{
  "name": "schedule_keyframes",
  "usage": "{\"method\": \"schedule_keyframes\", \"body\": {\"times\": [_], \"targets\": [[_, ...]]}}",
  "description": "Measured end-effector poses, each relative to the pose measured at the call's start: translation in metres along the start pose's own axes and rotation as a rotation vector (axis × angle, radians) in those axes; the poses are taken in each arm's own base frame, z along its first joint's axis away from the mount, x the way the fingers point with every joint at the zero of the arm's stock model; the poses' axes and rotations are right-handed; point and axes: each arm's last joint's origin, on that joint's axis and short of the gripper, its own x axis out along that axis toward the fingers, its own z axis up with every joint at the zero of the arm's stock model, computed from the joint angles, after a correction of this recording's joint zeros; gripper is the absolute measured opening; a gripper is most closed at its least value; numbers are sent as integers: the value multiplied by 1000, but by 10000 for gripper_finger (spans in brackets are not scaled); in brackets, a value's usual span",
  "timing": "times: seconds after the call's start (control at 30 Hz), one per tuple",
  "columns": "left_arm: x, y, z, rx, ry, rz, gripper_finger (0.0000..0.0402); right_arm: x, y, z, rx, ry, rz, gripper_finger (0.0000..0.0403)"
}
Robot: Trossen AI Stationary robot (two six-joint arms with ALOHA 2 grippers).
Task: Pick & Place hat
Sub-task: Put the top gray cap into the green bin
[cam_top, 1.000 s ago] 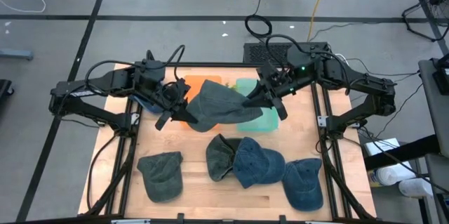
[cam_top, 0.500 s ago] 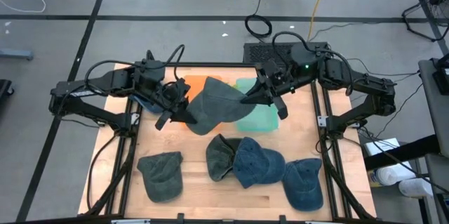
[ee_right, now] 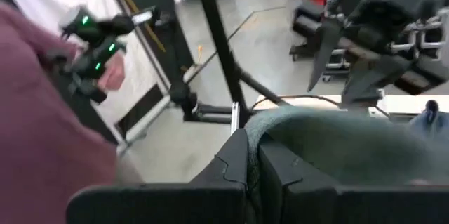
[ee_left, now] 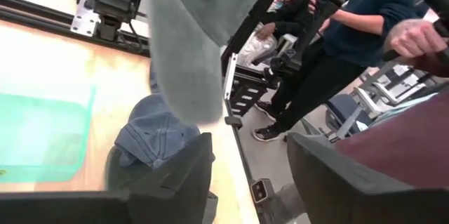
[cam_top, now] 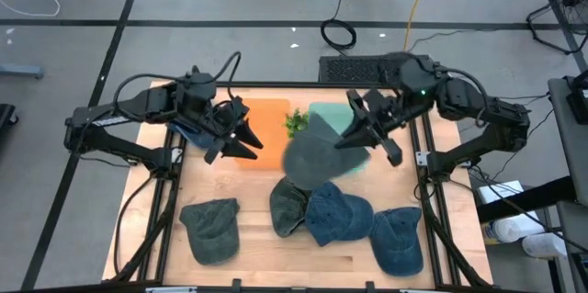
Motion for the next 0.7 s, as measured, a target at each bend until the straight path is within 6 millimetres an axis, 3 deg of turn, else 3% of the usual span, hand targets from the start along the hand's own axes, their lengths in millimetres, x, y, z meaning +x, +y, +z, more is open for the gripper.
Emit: {"method": "schedule_keyframes", "body": {"times": [0.33,0.7], "targets": [[-6,8,4,-18,-27,27,213,-8,27,-22,-24,181,-71,0],[-8,9,9,-36,-76,23,193,-14,33,-47,-74,435,-117,0]]}}
